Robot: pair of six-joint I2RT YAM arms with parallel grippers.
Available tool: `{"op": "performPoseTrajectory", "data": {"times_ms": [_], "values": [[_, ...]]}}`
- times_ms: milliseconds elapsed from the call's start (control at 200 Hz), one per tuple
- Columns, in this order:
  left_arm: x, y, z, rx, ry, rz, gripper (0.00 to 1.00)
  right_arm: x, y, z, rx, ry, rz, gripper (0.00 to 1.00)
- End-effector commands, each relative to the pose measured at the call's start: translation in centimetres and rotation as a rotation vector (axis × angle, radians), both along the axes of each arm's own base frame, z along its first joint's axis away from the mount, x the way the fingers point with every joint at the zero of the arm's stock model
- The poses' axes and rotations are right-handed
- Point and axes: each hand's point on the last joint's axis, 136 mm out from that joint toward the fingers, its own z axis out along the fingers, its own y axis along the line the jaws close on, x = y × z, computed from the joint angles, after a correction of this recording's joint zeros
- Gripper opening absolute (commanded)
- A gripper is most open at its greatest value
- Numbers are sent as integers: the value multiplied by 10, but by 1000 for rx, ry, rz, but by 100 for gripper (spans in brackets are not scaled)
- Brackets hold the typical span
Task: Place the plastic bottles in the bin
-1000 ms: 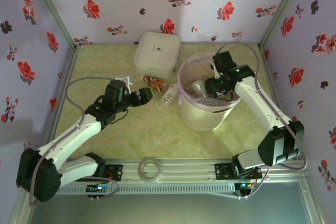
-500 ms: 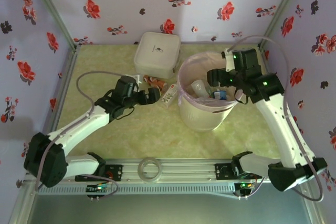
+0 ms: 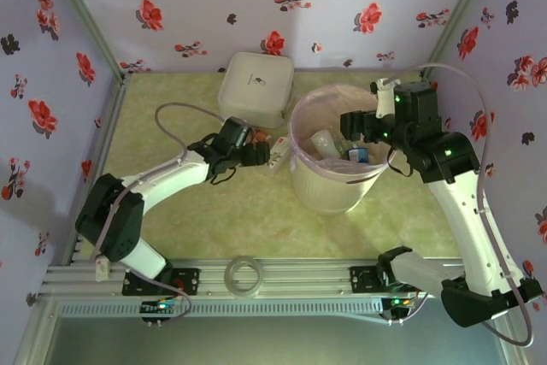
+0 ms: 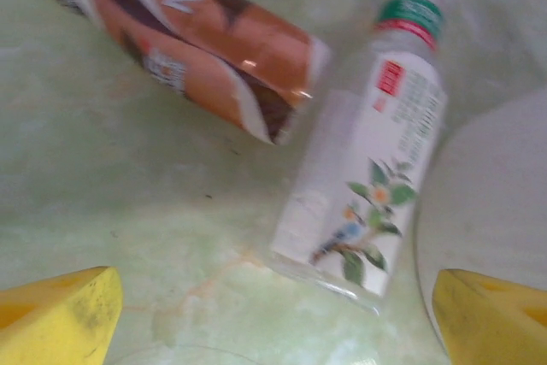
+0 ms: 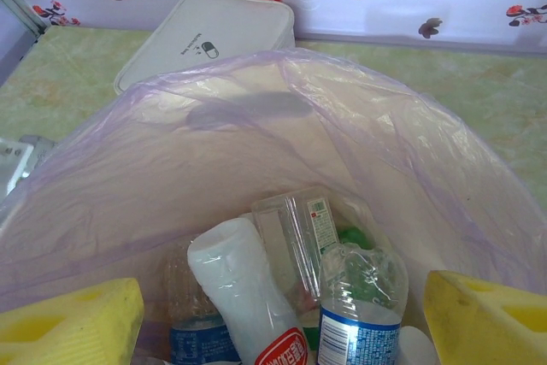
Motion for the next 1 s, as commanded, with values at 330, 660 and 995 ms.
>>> {"op": "performPoseTrajectory", "data": {"times_ms": [330, 660, 995], "values": [[69, -28, -11, -620, 88, 456, 90, -5, -9, -8, -20, 5, -38, 85], [70, -38, -42, -744, 165, 606, 89, -10, -18, -9, -51, -7, -62, 84], [75, -49, -69, -803, 206, 681, 87, -13, -24, -8, -71, -9, -79, 84]]}}
